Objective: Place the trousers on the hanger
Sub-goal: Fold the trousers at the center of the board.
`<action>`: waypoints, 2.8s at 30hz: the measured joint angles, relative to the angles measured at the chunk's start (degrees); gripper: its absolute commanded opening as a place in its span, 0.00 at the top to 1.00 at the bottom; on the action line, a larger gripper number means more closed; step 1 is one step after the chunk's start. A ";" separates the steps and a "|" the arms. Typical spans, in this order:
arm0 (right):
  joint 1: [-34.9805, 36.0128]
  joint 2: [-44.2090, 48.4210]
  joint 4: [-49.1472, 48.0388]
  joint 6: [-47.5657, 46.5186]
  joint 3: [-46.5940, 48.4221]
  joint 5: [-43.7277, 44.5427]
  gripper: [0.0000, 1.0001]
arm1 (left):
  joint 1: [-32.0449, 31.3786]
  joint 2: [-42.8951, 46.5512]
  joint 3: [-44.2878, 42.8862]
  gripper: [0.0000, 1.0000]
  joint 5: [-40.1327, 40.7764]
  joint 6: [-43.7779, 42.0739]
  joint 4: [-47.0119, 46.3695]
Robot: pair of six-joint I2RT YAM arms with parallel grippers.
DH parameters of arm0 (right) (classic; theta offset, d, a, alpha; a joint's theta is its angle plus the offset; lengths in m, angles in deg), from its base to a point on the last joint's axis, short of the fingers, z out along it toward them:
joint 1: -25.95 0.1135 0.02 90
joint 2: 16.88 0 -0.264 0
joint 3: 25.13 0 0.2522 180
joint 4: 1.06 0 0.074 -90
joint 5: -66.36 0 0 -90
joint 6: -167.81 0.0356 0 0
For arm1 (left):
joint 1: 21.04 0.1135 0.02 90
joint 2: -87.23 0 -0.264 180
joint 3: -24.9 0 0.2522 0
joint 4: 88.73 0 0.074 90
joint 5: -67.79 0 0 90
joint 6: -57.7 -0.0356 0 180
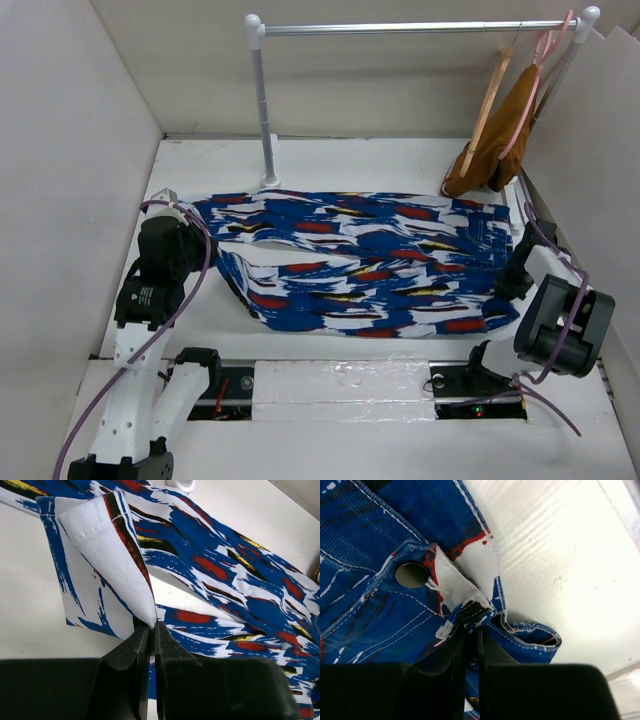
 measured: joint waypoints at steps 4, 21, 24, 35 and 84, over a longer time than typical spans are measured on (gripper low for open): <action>-0.04 -2.45 0.33 -1.64 4.33 1.55 0.39 | -0.94 0.00 -0.31 1.00 1.05 0.00 0.81; -20.20 21.03 4.22 -4.00 -8.79 -4.68 0.32 | -5.95 -0.76 -2.75 1.00 2.73 0.11 1.20; -20.24 20.33 4.13 -2.91 -9.55 -6.78 0.32 | -7.04 -0.70 -3.43 1.00 4.04 0.11 1.14; -20.35 16.06 -0.94 -2.05 -11.15 -9.86 1.00 | -9.68 -2.14 -5.33 1.00 12.33 0.00 3.58; 2.91 -33.55 1.51 -8.94 53.22 -11.78 1.00 | 7.37 -71.84 -41.07 1.00 36.44 2.80 -4.11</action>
